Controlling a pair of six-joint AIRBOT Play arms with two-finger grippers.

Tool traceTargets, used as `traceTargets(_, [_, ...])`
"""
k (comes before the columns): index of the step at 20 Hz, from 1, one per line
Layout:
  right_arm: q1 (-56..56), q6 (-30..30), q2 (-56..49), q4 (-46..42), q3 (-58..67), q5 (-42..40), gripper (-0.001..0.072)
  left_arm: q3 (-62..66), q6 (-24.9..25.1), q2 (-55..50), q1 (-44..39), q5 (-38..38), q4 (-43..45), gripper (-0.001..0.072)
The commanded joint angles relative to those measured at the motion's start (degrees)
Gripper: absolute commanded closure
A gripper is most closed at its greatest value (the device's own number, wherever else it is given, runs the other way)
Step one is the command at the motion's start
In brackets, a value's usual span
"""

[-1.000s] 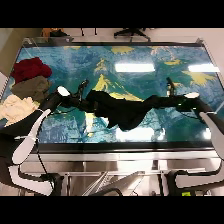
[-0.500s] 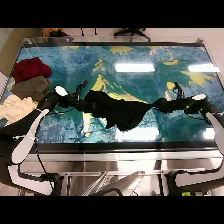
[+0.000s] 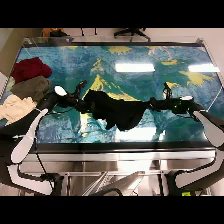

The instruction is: Fold the shirts.

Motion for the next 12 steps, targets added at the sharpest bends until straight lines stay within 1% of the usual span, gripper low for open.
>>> traceTargets(1, [0.4,-0.8,-0.3,1.5,0.7,0.5,0.0693,0.0,0.5,0.0,1.3,-1.4,0.8,0.0355])
traceTargets(4, [0.4,-0.7,-0.3,1.5,0.7,1.0,0.0693,0.0,0.2,-0.6,1.4,-2.4,5.0,0.0358])
traceTargets(7, [0.4,-0.7,-0.3,1.5,0.7,2.0,0.0693,0.0,-0.2,-3.3,0.9,-4.6,5.9,0.0359])
traceTargets(10, [0.3,-0.7,-0.3,1.6,0.7,3.0,0.0692,0.0,-0.2,-5.9,0.5,-8.4,6.0,0.036])
traceTargets(11, [0.3,-0.7,-0.3,1.6,0.7,3.0,0.0692,0.0,-0.2,-6.3,0.6,-9.2,6.1,0.0371])
traceTargets(12, [0.3,-0.5,-0.2,1.6,0.7,3.0,0.0692,0.0,-0.1,-6.3,0.8,-9.7,6.4,0.0705])
